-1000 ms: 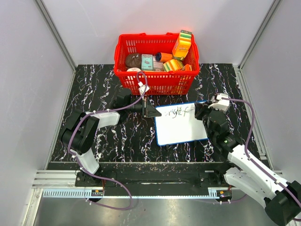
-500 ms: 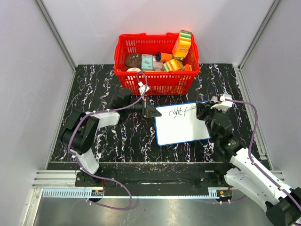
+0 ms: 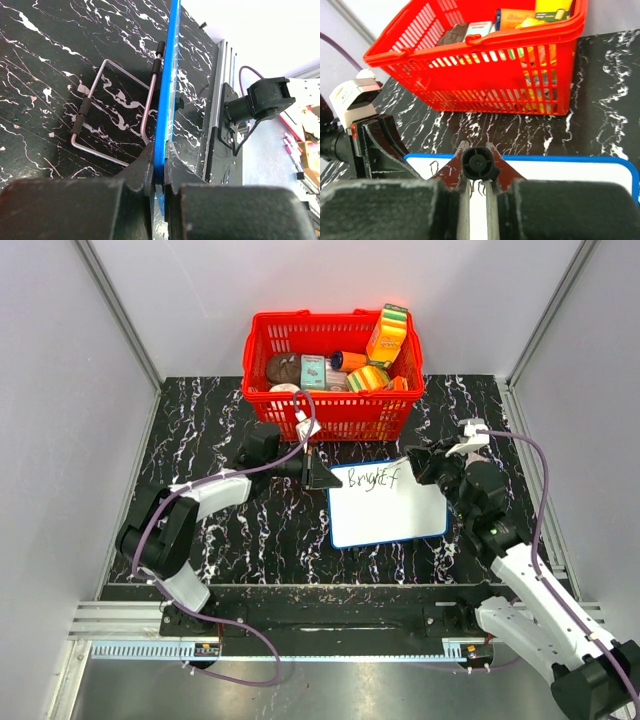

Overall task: Write a sentence on the whiteboard
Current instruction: Write a sentence on the whiteboard, then pick up the whiteboard stand from the center of the board.

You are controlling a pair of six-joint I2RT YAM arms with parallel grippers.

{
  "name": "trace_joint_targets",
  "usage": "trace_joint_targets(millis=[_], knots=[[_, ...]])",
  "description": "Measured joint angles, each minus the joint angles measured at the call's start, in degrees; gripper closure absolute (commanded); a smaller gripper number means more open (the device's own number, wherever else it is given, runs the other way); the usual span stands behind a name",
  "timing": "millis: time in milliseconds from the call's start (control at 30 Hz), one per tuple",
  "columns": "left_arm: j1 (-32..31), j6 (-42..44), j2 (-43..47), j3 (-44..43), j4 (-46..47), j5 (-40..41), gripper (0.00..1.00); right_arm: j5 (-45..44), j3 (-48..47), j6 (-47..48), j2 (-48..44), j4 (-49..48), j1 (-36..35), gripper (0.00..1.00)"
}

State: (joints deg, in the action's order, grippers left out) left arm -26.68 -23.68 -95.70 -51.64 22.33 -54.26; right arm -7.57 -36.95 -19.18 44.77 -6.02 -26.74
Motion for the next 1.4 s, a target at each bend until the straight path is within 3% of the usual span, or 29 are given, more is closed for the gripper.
trace_joint_targets(millis=[367,433,467,700,933,1200,1267,1400], knots=[[0.0,6.9,5.2,0.0,-9.4,1.1,1.0,35.1,-2.0,-8.7,3.0,-1.2,20.1,1.0],[0.4,7.0,6.1,1.4,-9.4,1.1,0.88,38.8,-2.0,-10.1,2.6,-1.9,21.7,1.0],[0.7,7.0,6.6,2.5,-9.0,1.1,0.73,40.4,-2.0,-10.8,2.3,-2.3,22.2,1.0],[1.8,11.2,7.5,5.8,-13.5,7.9,0.32,44.8,-1.2,-13.1,-0.1,-3.1,22.4,1.0],[1.8,11.4,10.0,6.8,-14.1,12.5,0.09,45.2,-0.7,-14.3,-3.5,-2.4,22.4,1.0],[0.6,5.1,26.1,19.9,-9.9,20.9,0.06,44.5,-0.7,-14.2,-8.7,1.9,22.4,1.0],[-2.8,3.4,30.2,22.3,-12.1,26.4,0.06,44.2,-0.7,-14.2,-9.9,3.3,22.4,1.0],[-15.9,-0.7,37.0,22.4,-18.8,40.1,0.1,42.5,-0.7,-14.2,-11.9,6.8,22.4,1.0]])
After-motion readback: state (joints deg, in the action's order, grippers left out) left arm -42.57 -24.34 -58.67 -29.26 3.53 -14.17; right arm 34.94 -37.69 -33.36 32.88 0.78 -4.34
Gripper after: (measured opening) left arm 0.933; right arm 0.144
